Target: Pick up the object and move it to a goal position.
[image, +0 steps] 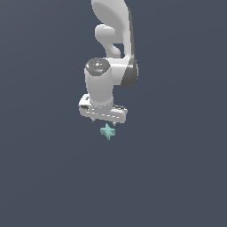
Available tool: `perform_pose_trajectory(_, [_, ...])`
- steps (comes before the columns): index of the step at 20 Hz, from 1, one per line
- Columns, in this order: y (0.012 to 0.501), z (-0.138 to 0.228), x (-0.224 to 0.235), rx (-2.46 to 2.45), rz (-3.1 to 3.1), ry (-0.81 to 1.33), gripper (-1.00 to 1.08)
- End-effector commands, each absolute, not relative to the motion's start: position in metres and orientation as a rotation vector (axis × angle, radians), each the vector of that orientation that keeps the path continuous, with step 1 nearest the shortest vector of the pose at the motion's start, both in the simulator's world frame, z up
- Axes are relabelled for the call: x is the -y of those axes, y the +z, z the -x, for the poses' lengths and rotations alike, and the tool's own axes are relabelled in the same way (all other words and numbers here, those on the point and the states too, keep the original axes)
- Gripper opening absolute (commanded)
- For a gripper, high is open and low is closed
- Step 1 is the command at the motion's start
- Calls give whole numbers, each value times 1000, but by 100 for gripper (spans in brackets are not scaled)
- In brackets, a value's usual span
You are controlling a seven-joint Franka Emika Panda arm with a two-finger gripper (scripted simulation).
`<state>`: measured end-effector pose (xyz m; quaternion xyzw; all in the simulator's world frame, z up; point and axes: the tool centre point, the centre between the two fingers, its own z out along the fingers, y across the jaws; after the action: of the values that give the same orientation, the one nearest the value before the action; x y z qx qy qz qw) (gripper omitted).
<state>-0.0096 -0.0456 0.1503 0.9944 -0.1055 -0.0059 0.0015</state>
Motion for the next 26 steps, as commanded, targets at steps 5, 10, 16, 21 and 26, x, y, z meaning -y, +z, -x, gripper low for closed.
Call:
perform_pose_trajectory(5, [131, 12, 40, 583, -3087, -14, 100])
perform_pose_trajectory(10, [116, 15, 36, 786, -3043, -9, 100])
perform_pose_trajectory(16, [102, 18, 33, 972, -2988, -5, 100])
perform_pose_trajectory(21, [95, 20, 32, 1069, -2954, -2, 100])
perform_pose_trajectory(26, [91, 21, 31, 1115, -2937, 0, 100])
